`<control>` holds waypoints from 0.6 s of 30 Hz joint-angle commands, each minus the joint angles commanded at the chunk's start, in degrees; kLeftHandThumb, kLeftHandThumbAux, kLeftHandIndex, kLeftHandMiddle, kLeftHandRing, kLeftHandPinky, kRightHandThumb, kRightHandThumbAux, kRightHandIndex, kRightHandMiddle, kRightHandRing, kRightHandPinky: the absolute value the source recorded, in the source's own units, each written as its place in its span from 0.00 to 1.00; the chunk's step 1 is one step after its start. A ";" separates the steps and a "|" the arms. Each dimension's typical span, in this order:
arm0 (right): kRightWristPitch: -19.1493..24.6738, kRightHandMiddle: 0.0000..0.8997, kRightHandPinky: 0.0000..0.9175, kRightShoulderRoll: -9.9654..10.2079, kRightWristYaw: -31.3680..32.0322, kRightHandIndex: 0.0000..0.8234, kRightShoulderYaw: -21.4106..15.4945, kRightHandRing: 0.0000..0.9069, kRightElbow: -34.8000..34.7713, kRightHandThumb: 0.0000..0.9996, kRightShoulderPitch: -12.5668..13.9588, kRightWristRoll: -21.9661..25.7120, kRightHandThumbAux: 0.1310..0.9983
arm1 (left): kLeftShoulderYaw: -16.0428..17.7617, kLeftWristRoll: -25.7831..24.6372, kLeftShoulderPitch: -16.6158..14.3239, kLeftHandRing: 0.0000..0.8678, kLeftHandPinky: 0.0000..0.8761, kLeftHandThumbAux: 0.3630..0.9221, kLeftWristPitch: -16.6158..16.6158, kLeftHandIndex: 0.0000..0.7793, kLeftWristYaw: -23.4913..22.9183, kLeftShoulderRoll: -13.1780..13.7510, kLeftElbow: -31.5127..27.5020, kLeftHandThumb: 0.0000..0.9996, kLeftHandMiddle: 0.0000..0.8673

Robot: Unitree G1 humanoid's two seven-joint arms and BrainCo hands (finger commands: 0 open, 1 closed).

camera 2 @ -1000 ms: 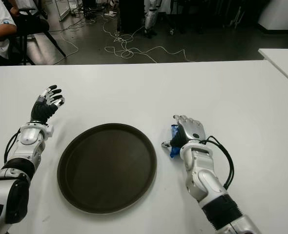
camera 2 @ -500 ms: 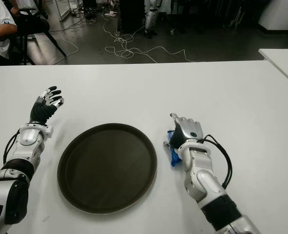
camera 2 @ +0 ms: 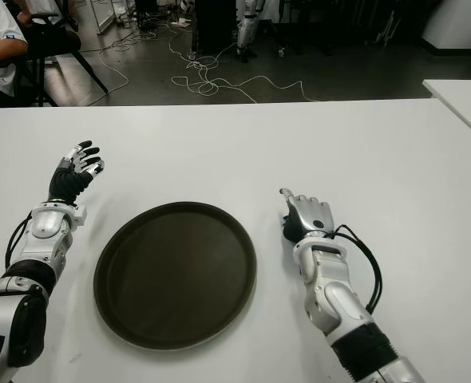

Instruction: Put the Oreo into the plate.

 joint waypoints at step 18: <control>-2.25 0.74 0.80 1.70 -1.63 0.48 -2.98 0.80 0.60 0.70 0.41 4.06 0.70 | 1.04 -0.77 -0.25 0.15 0.10 0.47 0.76 0.18 -0.41 -0.15 0.27 0.02 0.20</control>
